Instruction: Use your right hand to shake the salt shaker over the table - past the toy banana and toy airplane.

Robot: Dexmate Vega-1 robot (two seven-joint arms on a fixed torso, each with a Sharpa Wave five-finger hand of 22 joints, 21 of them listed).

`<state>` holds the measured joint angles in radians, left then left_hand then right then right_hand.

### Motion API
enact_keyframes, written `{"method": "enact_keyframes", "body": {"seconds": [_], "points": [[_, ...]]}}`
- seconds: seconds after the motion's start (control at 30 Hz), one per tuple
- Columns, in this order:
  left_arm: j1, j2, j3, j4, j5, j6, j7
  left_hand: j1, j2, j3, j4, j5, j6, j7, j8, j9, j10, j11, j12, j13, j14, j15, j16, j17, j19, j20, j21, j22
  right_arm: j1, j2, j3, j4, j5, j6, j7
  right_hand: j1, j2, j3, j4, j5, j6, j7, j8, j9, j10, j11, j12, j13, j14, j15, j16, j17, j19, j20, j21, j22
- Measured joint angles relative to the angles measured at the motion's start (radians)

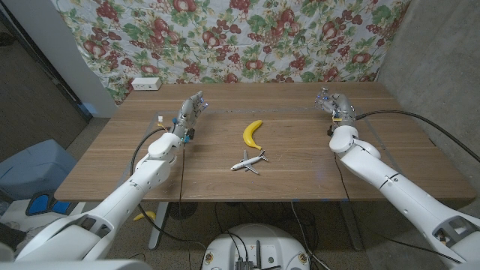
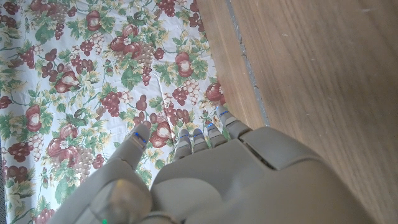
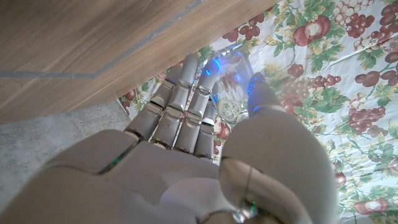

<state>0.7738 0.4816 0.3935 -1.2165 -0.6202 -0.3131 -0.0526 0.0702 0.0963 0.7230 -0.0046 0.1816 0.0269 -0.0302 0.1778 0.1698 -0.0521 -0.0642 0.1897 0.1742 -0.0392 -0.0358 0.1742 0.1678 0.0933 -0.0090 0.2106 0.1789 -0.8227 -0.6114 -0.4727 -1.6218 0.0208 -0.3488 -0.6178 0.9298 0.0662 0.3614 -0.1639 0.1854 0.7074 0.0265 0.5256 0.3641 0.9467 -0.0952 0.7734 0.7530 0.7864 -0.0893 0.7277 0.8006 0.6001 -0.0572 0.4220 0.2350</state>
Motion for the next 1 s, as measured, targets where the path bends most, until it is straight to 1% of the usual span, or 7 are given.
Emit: {"method": "enact_keyframes", "body": {"seconds": [0.33, 0.43, 0.87, 1.0], "points": [[-0.004, -0.004, 0.002, 0.006, 0.001, 0.000, -0.001, 0.000, 0.000, 0.000, 0.000, 0.000, 0.000, 0.000, 0.000, 0.000, 0.000, 0.000, 0.000, 0.000, 0.000, 0.000, 0.000, 0.000, 0.000, 0.000, 0.000, 0.000, -0.006, -0.023, 0.017, -0.015, 0.037, 0.033, 0.055, 0.000, 0.000, 0.000, 0.000, 0.004, 0.000, 0.000, 0.000, 0.001, 0.000, 0.000, 0.000, 0.001, 0.000, 0.000, -0.008, 0.011, -0.008, 0.000, 0.011, 0.000], [-0.006, -0.005, 0.003, 0.008, 0.002, 0.000, -0.001, 0.000, 0.000, 0.000, 0.000, 0.000, 0.000, 0.000, 0.000, 0.000, 0.000, 0.000, 0.000, 0.000, 0.000, 0.000, 0.000, 0.000, 0.000, 0.000, 0.000, 0.000, -0.007, -0.034, 0.021, -0.022, 0.047, 0.038, 0.073, 0.000, 0.000, 0.000, 0.000, 0.004, 0.000, 0.000, 0.005, 0.001, 0.000, 0.000, 0.006, 0.005, 0.000, 0.000, -0.016, 0.013, -0.008, 0.000, 0.011, 0.000], [-0.008, -0.008, 0.004, 0.011, 0.004, -0.002, -0.001, 0.000, 0.000, 0.000, 0.000, 0.000, 0.000, 0.000, 0.000, 0.000, 0.000, 0.000, 0.000, 0.000, 0.000, 0.000, 0.000, 0.000, 0.000, 0.000, 0.000, 0.000, -0.009, -0.063, 0.033, -0.038, 0.085, 0.055, 0.134, 0.000, 0.000, 0.000, 0.000, 0.004, 0.000, 0.000, 0.005, 0.005, 0.000, 0.000, 0.008, 0.005, 0.000, 0.000, -0.023, 0.027, -0.008, 0.000, 0.023, 0.000], [-0.007, -0.008, 0.004, 0.005, 0.005, -0.002, 0.001, 0.000, 0.000, 0.000, 0.000, 0.000, 0.000, 0.000, 0.000, 0.000, 0.000, 0.000, 0.000, 0.000, 0.000, 0.000, 0.000, 0.000, 0.000, 0.000, 0.000, 0.000, -0.012, -0.070, 0.039, -0.041, 0.099, 0.068, 0.150, 0.000, 0.000, 0.000, 0.000, 0.004, 0.000, 0.000, 0.005, 0.005, 0.000, 0.000, 0.008, 0.004, 0.000, 0.000, -0.029, 0.031, -0.015, 0.007, 0.023, 0.000]]}}
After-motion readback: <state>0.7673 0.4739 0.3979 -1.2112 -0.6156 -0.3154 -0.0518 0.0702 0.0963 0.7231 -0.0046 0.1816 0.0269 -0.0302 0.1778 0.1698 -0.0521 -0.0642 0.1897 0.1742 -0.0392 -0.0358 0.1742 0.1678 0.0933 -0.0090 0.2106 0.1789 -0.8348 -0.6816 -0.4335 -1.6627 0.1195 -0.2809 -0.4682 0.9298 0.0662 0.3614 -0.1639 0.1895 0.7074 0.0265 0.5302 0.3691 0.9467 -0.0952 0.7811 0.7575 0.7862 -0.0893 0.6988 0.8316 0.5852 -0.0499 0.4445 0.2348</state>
